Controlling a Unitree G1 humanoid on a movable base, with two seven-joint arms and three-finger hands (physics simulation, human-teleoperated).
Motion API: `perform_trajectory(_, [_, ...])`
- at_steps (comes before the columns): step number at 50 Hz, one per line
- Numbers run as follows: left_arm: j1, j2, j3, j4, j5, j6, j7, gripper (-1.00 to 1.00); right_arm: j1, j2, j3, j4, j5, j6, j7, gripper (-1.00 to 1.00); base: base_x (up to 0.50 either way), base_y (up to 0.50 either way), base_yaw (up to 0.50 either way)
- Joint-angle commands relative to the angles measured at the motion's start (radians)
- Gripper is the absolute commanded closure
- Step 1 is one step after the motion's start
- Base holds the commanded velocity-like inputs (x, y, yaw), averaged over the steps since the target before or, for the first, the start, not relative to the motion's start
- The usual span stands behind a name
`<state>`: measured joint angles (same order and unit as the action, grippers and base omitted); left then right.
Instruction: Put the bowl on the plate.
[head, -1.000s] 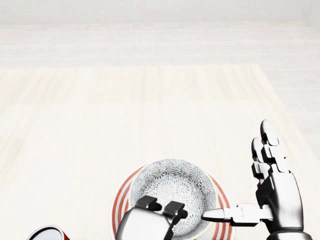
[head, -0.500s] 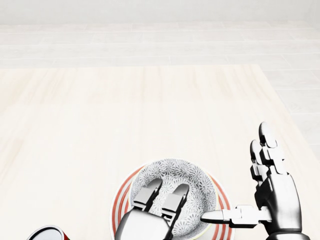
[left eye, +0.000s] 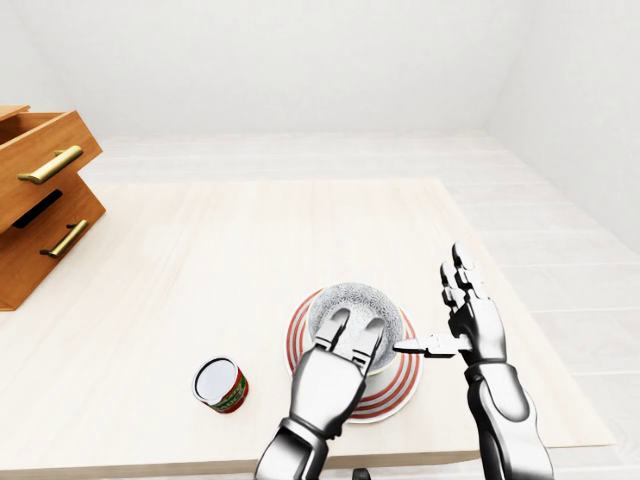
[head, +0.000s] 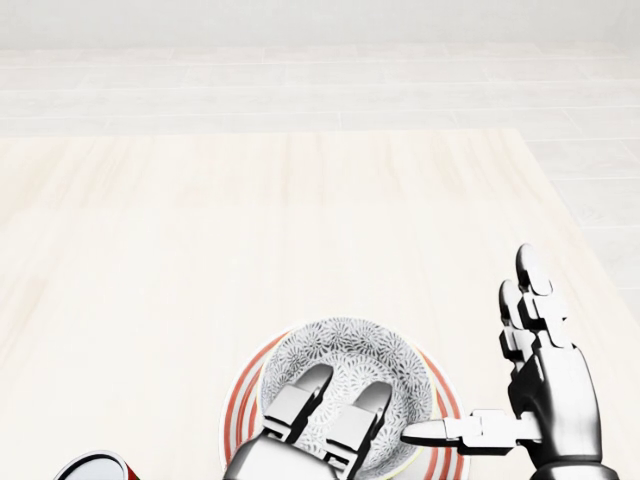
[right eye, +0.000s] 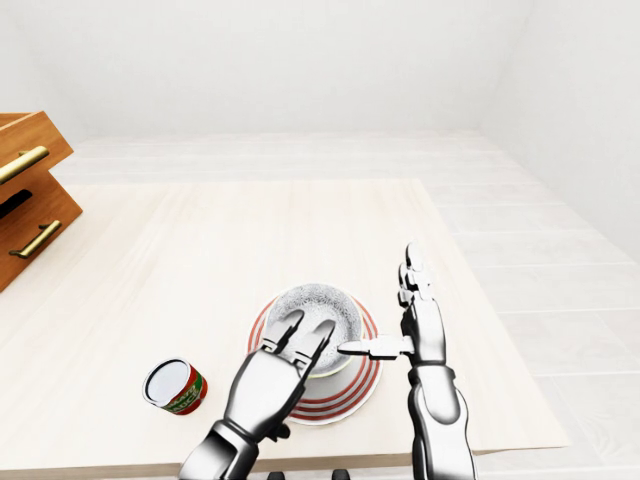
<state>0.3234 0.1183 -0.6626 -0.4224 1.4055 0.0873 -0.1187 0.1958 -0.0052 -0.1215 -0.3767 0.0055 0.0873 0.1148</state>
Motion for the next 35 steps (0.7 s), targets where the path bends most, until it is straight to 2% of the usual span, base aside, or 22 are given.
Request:
perform_trajectory(1, [0.028,0.040,0.001,-0.135,0.023,0.000,-0.077,-0.82,-0.001,-0.002,0.001,-0.003,-0.001,0.000,0.000,-1.00,0.00,0.00,0.00])
perform_trajectory(9, [0.031,0.048,0.038,-0.206,0.028,0.000,-0.127,-0.88,0.003,-0.001,0.002,-0.014,0.000,0.000,0.002,-1.00,0.00,0.00,0.00])
perform_trajectory(12, [0.041,0.046,0.050,-0.212,0.019,0.000,-0.124,-1.00,0.000,-0.001,0.002,-0.015,-0.002,0.000,0.001,-1.00,0.00,0.00,0.00])
perform_trajectory(18, [0.046,0.045,0.076,-0.247,0.014,0.000,-0.149,-1.00,0.007,-0.002,-0.005,-0.032,0.002,0.000,0.004,-1.00,0.00,0.00,0.00])
perform_trajectory(27, [0.042,0.036,0.149,-0.334,0.013,0.000,-0.233,-1.00,0.027,0.001,-0.021,-0.051,0.009,0.000,0.014,-1.00,0.00,0.00,0.00])
perform_trajectory(28, [0.034,0.042,0.173,-0.361,0.036,0.000,-0.271,-1.00,0.031,0.001,-0.023,-0.053,0.009,0.000,0.016,-1.00,0.00,0.00,0.00])
perform_trajectory(31, [0.021,0.026,0.213,-0.409,0.019,0.000,-0.321,-1.00,0.033,0.003,-0.027,-0.057,0.009,0.000,0.018,-1.00,0.00,0.00,0.00])
perform_trajectory(33, [0.021,0.005,0.239,-0.432,-0.011,0.000,-0.343,-1.00,0.032,0.003,-0.028,-0.058,0.007,0.000,0.019,-1.00,0.00,0.00,0.00])
perform_trajectory(34, [0.002,0.012,0.272,-0.447,-0.017,0.000,-0.362,-1.00,0.029,0.005,-0.028,-0.055,0.008,0.000,0.019,-1.00,0.00,0.00,0.00])
perform_trajectory(35, [0.005,-0.008,0.289,-0.454,-0.044,0.000,-0.371,-1.00,0.028,0.004,-0.027,-0.054,0.005,0.000,0.019,-1.00,0.00,0.00,0.00])
